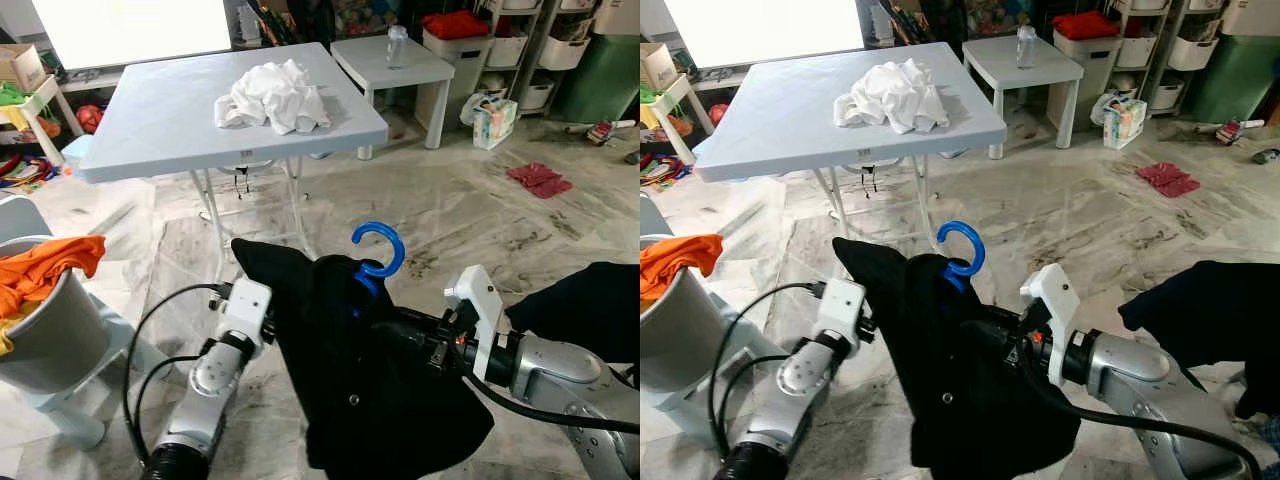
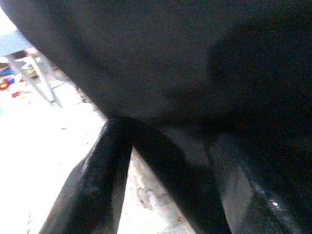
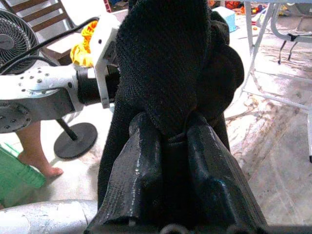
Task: Hang hanger
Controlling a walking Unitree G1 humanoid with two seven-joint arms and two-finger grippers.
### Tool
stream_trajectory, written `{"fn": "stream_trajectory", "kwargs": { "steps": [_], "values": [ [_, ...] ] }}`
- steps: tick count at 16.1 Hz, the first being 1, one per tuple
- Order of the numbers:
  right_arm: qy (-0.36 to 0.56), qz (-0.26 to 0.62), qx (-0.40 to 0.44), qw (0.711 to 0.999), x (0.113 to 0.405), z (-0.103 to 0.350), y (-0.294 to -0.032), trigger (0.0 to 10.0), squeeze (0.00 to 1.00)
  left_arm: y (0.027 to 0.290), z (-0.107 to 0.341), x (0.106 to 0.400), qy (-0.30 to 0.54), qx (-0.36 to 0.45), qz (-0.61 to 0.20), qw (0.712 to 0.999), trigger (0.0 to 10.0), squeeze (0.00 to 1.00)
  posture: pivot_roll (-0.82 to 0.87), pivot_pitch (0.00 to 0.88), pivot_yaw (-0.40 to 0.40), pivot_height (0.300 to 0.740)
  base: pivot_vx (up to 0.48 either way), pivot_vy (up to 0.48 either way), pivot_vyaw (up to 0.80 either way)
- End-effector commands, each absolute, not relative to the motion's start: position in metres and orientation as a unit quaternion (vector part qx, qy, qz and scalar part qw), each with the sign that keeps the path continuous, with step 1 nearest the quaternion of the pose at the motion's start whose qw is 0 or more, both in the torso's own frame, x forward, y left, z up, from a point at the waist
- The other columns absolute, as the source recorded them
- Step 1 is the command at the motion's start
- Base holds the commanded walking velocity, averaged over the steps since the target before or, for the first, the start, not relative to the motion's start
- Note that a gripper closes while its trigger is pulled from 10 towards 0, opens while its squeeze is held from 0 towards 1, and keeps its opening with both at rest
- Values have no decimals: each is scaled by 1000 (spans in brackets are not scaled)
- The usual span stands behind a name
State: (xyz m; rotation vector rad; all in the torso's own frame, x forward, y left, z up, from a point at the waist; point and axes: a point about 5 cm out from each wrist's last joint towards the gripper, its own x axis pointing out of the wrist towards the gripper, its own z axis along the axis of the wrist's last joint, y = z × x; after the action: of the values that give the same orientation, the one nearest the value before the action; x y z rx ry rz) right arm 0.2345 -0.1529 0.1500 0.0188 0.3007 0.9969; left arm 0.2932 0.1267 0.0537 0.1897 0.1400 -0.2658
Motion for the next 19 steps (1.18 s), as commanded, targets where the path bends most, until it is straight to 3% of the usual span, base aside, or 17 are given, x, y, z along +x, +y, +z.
{"fn": "stream_trajectory", "kwargs": {
  "steps": [1, 4, 5, 6, 7, 10, 14, 19],
  "values": [
    [135, 477, -29, 868, 235, 151, -152, 10000, 0, 134, 56, 297, 69, 89, -115, 987, 0, 0, -37, 0, 28, 740, 0, 0, 0],
    [127, 431, -46, 892, 249, 147, -153, 10000, 0, 130, 56, 296, 67, 81, -124, 987, 0, 0, -33, 0, 22, 740, 0, 0, 0],
    [110, 407, -43, 906, 258, 150, -149, 10000, 0, 108, 59, 292, 66, 34, -182, 981, 7961, 0, -36, 0, 22, 740, 0, 0, 0],
    [103, 387, -42, 915, 264, 151, -148, 10000, 0, 97, 62, 289, 63, 16, -211, 975, 10000, 0, -37, 0, 21, 740, 0, 0, 0],
    [88, 349, -36, 932, 277, 153, -143, 10000, 0, 76, 68, 282, 49, 0, -270, 962, 10000, 1000, -40, 0, 22, 740, 0, 0, 0],
    [86, 341, -32, 936, 287, 149, -126, 10000, 0, 59, 78, 278, 19, 18, -314, 949, 10000, 1000, -39, 0, 18, 740, 0, 0, 0],
    [110, 357, -35, 927, 280, 128, -115, 10000, 0, 79, 86, 289, 0, 32, -266, 963, 10000, 1000, -39, 0, 10, 740, 0, 0, 0],
    [128, 351, -41, 927, 279, 110, -115, 10000, 0, 80, 83, 291, 4, 53, -257, 965, 10000, 1000, -43, 0, 7, 740, 0, 0, 0]
  ]
}}
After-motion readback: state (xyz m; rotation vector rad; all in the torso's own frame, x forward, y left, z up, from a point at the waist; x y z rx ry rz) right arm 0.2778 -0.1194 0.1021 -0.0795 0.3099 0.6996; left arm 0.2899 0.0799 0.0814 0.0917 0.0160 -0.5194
